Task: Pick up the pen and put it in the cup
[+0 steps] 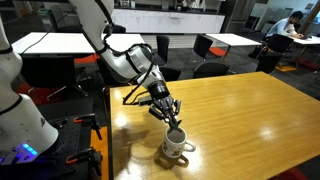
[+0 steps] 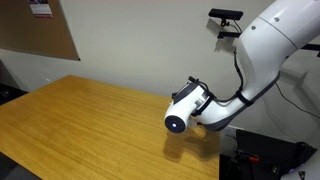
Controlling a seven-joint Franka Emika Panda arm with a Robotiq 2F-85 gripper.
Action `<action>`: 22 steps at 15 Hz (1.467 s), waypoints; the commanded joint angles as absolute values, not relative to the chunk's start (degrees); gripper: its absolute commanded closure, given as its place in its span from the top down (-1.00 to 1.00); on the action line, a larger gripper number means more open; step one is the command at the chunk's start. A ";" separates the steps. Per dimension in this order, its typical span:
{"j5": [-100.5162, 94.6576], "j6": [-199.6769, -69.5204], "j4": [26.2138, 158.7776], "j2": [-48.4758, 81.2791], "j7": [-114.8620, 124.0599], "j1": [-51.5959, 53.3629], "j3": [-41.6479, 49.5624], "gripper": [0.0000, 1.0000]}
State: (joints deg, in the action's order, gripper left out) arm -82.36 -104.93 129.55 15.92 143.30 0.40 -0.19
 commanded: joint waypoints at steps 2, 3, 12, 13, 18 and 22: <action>-86.83 -105.78 127.81 18.31 147.35 -0.12 -0.14 -0.94; -87.40 -106.02 127.61 18.70 147.88 -0.20 -0.23 -0.94; -88.96 -109.76 127.69 19.16 148.62 -0.67 -0.59 0.06; -88.94 -110.06 127.80 19.00 148.59 -0.72 -0.54 0.20; -88.73 -110.66 128.32 18.26 148.30 -0.84 -0.57 0.94; -87.51 -112.54 130.10 15.16 146.93 -1.05 -0.88 1.00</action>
